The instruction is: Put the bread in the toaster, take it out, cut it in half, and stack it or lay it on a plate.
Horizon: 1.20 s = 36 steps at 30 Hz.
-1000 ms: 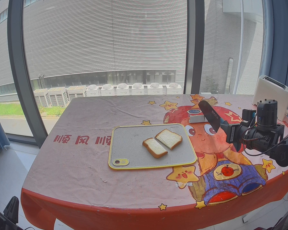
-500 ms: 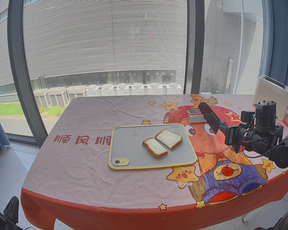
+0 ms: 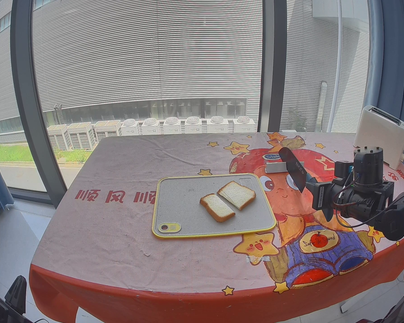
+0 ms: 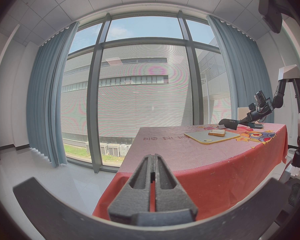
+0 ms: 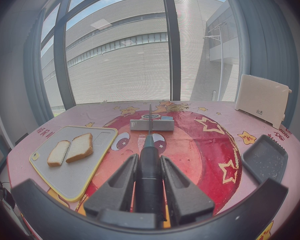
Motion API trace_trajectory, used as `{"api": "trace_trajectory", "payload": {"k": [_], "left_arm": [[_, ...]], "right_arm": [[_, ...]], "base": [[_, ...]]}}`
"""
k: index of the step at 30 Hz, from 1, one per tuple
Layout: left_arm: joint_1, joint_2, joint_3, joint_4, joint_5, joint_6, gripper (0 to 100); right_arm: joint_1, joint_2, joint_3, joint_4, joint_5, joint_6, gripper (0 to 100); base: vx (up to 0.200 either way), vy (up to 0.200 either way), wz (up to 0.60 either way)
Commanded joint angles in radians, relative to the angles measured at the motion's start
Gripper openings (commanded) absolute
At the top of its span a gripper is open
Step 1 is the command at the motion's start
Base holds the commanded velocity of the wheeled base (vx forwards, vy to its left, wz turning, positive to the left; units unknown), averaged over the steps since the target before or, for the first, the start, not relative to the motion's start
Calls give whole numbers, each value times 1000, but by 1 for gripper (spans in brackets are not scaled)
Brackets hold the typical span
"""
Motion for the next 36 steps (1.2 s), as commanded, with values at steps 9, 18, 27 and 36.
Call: {"api": "trace_trajectory", "payload": {"k": [9, 18, 27, 36], "left_arm": [[0, -16, 18, 0, 0, 0, 0], [0, -16, 18, 0, 0, 0, 0], [0, -16, 18, 0, 0, 0, 0], [0, -16, 18, 0, 0, 0, 0]], "right_arm": [[12, 6, 8, 5, -14, 0, 0], [16, 7, 2, 6, -25, 20, 0], [12, 7, -7, 1, -27, 21, 0], [10, 9, -9, 3, -27, 23, 0]], "base": [[0, 0, 0], [0, 0, 0], [0, 0, 0], [0, 0, 0]]}}
